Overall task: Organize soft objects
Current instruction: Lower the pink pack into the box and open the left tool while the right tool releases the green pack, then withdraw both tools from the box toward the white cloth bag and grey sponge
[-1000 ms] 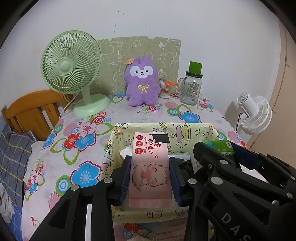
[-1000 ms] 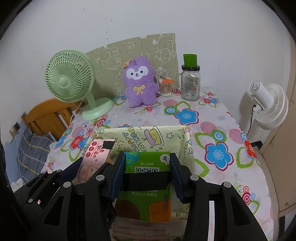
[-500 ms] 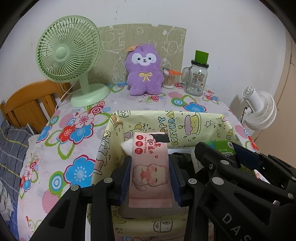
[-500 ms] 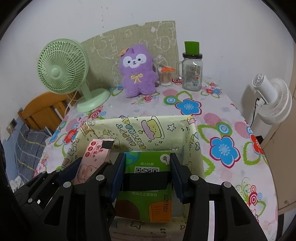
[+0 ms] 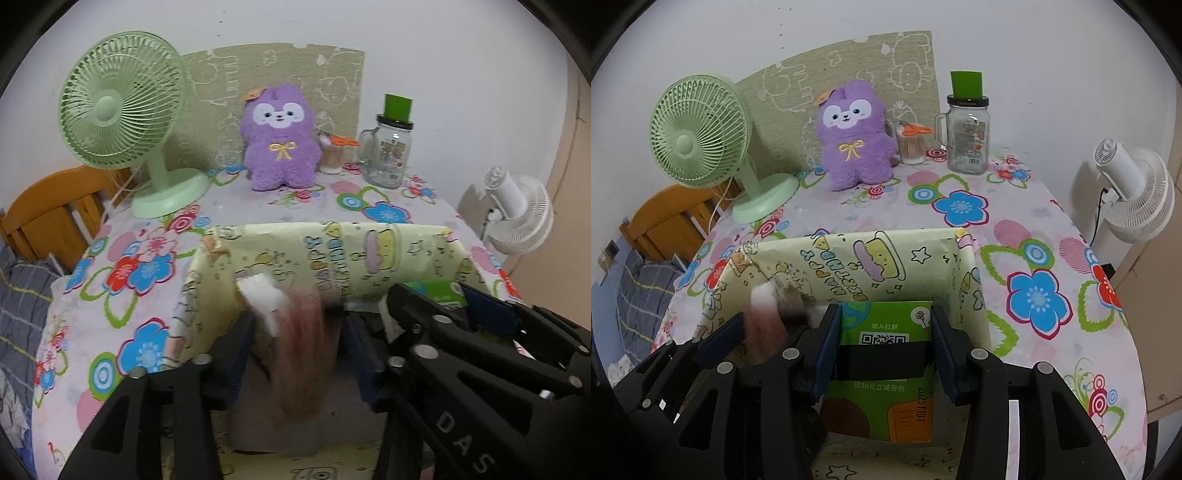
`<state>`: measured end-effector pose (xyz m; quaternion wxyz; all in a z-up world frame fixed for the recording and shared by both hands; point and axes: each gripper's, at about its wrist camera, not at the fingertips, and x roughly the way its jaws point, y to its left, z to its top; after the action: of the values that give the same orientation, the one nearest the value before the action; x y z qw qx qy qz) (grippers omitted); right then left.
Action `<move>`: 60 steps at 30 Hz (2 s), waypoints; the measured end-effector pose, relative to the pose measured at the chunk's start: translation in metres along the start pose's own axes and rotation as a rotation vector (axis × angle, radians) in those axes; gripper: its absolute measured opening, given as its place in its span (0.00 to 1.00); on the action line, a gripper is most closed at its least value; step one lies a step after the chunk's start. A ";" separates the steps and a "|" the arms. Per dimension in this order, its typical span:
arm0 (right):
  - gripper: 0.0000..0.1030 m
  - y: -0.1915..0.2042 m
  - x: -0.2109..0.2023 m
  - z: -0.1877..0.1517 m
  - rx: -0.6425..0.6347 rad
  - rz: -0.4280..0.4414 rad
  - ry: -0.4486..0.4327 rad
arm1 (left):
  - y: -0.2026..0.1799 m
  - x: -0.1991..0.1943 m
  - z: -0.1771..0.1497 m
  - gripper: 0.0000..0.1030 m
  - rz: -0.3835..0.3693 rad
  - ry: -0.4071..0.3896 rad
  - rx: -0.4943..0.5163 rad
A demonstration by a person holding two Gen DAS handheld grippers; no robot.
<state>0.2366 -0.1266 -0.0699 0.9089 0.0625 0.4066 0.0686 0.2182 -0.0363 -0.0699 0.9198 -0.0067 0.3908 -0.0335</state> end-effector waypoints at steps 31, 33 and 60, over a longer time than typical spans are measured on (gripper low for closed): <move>0.84 0.008 -0.043 -0.016 -0.035 -0.022 -0.065 | -0.005 -0.045 -0.016 0.94 -0.027 -0.073 0.013; 0.85 0.008 -0.047 -0.018 -0.035 -0.025 -0.069 | -0.006 -0.049 -0.019 0.94 -0.028 -0.077 0.014; 0.94 0.017 -0.106 -0.047 -0.063 -0.054 -0.161 | -0.013 -0.105 -0.044 0.95 -0.003 -0.158 0.014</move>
<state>0.1303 -0.1262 -0.0203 0.9416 0.0284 0.3314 0.0517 0.1133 -0.0414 -0.0243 0.9478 -0.0036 0.3168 -0.0369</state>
